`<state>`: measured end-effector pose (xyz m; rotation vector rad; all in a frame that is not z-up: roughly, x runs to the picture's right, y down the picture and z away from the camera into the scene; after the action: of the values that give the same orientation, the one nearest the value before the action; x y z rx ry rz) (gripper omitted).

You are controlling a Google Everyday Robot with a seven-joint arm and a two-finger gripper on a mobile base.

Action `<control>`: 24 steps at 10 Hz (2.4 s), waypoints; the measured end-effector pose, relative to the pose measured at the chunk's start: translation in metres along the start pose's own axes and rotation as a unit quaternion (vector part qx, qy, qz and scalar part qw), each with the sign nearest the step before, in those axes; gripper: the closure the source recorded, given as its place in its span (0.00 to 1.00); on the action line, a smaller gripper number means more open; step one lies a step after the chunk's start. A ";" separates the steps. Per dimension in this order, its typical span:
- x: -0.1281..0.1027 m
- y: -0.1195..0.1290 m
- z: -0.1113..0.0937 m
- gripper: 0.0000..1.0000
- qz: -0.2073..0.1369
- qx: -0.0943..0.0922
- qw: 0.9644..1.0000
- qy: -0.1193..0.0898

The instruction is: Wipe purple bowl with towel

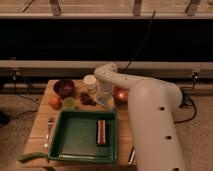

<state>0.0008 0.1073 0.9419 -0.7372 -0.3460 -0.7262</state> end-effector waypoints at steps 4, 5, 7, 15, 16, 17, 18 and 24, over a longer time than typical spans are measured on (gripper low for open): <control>0.002 0.002 0.000 0.79 -0.001 -0.005 1.000 0.003; 0.003 0.006 0.000 0.88 -0.001 -0.010 1.000 0.003; 0.006 0.007 -0.002 1.00 0.001 -0.008 1.000 0.005; -0.031 -0.002 -0.118 1.00 -0.054 0.065 0.996 0.015; -0.040 -0.005 -0.136 1.00 -0.069 0.076 0.995 0.007; -0.041 -0.006 -0.139 1.00 -0.071 0.079 0.994 0.006; -0.042 -0.006 -0.138 1.00 -0.072 0.078 0.994 0.006; -0.041 -0.008 -0.139 1.00 -0.073 0.081 0.994 0.004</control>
<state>-0.0284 0.0241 0.8271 -0.5599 -0.4505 -0.8289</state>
